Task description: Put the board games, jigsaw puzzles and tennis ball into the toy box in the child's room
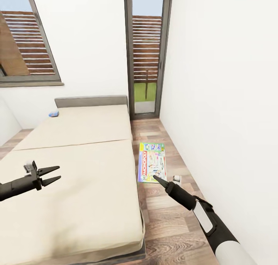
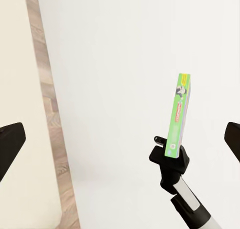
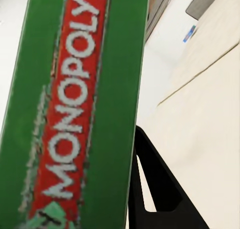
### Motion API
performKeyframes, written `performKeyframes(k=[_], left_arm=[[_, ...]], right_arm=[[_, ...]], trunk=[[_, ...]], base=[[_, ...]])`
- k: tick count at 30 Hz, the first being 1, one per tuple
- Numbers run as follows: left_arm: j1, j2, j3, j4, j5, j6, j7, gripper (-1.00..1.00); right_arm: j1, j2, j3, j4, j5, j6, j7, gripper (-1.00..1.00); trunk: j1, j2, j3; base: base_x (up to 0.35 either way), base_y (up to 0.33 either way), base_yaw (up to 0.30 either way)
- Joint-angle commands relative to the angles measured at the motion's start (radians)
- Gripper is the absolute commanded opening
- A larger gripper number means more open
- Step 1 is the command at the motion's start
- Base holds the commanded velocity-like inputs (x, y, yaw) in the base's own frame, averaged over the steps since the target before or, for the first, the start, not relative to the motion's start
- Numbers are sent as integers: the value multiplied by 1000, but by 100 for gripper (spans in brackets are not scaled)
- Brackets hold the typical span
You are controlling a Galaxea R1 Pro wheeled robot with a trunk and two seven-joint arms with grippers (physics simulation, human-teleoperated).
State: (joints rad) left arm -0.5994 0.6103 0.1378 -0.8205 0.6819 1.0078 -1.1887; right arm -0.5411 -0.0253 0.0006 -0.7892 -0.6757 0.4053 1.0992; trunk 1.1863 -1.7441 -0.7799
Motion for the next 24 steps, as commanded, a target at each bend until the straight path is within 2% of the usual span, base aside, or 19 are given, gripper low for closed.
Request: performKeyframes(k=[1,13,20,22,24], left_arm=[[0,0,0,0,1,5,-2,100],[0,-1,0,1,0,5,-2,100],[0,-1,0,1,-1,5,-2,100],[0,-1,0,0,-1,5,-1,100],[0,-1,-1,1,-1,5,-2,100]], right_arm=[[0,0,0,0,-5,9,1,-100],[0,1,-1,1,-6,7,-1,-100],[0,1,-1,5,-6,-23,-2,-100],[0,1,-1,6,-6,-24,-21,-100],[0,0,-1,4,-7,-22,-80,-100]], trunk=[[-4,7,4],[-50,91,45],[-77,140,67],[-85,154,73],[-92,168,79]], base=[[0,0,-49],[0,0,-13],[0,0,0],[0,0,0],[0,0,0]])
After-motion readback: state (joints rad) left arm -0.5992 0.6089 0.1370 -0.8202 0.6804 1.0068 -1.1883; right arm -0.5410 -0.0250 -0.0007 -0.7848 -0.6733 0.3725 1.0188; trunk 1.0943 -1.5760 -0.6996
